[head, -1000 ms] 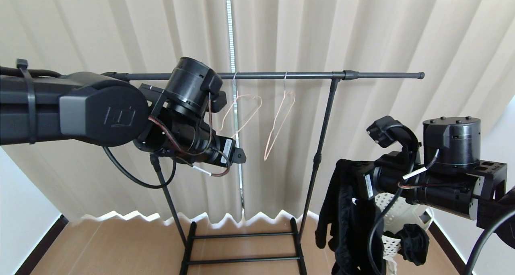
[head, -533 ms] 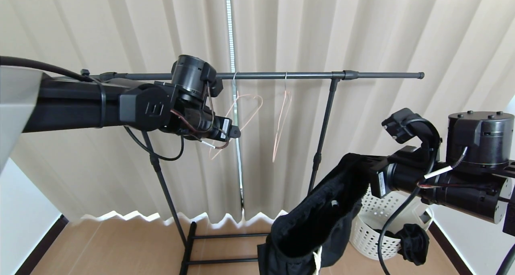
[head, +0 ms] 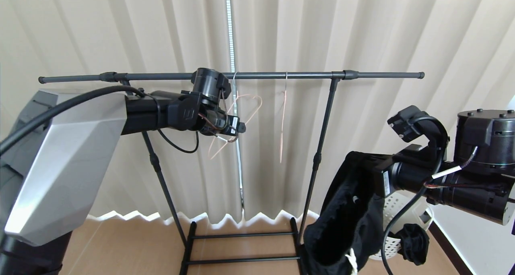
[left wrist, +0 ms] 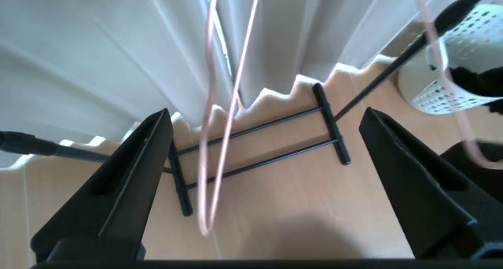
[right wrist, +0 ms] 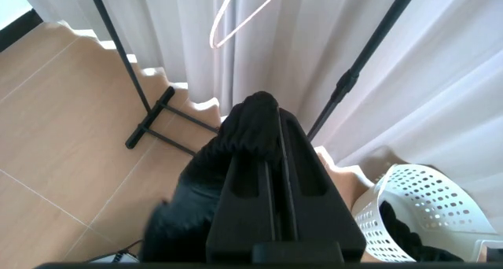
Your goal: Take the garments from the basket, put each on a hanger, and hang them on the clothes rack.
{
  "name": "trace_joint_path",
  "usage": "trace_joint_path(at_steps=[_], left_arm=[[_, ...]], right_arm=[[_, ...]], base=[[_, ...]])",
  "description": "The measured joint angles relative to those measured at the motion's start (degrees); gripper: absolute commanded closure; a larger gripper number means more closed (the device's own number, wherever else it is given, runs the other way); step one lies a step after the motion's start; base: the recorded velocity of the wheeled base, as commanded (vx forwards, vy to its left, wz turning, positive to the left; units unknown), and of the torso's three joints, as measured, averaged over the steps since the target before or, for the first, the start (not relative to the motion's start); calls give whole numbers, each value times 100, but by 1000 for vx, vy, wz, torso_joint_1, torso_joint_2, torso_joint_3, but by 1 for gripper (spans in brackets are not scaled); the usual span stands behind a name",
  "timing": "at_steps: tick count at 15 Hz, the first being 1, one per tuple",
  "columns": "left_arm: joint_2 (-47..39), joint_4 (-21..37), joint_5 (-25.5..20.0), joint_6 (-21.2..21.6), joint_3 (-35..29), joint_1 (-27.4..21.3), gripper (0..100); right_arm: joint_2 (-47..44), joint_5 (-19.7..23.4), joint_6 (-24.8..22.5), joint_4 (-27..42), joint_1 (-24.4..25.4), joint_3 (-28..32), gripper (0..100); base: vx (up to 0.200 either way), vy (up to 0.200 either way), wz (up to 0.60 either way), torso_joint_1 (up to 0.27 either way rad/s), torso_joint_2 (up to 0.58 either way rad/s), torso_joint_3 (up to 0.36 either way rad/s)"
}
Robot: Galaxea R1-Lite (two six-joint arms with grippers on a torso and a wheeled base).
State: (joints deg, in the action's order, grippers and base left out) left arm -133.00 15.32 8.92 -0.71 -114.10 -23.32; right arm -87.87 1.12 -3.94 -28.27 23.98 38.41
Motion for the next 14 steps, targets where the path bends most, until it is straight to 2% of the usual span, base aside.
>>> trace_joint_path(at_steps=[2,8,14], left_arm=[[-215,-93,2,113,-34,122,0],[-575,-972,-9,71,-50,235,0],[-683,-1098,-1,57,-50,232,0]], right_arm=[[11,0,0,0,-2,0,100],[9,5,2,0,0,-11,100],[-17,7,6,0,-2,-11,100]], base=[[0,0,0,0,0,0],[0,0,0,0,0,0],[0,0,0,0,0,0]])
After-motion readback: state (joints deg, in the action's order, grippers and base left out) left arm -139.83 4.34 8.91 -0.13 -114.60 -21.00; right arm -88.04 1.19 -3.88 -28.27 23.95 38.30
